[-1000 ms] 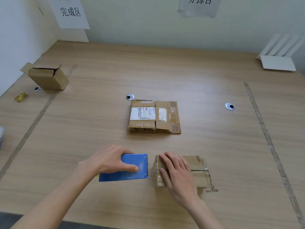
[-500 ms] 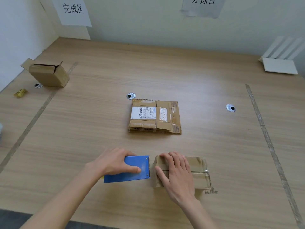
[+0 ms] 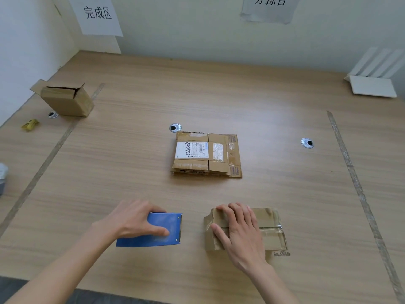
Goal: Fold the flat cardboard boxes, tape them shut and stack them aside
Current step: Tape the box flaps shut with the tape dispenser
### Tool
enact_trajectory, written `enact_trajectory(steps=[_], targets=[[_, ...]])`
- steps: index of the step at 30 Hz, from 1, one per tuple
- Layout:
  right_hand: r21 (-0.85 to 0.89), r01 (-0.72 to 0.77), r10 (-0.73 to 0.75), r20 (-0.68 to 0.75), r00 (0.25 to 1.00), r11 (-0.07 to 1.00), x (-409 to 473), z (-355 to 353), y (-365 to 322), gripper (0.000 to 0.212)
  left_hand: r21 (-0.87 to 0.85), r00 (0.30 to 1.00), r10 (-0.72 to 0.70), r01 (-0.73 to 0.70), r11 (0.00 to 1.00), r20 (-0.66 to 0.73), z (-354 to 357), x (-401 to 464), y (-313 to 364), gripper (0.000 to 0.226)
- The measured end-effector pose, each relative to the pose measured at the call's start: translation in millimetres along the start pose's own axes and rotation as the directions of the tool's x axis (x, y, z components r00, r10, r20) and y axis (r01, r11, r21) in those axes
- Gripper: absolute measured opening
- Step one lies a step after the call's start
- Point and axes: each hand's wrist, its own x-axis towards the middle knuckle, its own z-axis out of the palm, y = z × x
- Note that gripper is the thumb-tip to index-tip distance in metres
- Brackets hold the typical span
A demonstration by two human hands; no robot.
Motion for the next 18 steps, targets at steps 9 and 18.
enact_trajectory(steps=[9,18], targets=[[0.063,-0.013,0.016,-0.049,0.999,0.998,1,1,-3,0.049,0.027,1.000,-0.029,0.029,0.999,-0.004,16,5,7,0.062],[0.062,-0.105,0.110,-0.074,0.991,0.992,7,3,-22,0.063,0.009,0.997,-0.072,0.072,0.997,-0.009,16,6,8,0.063]])
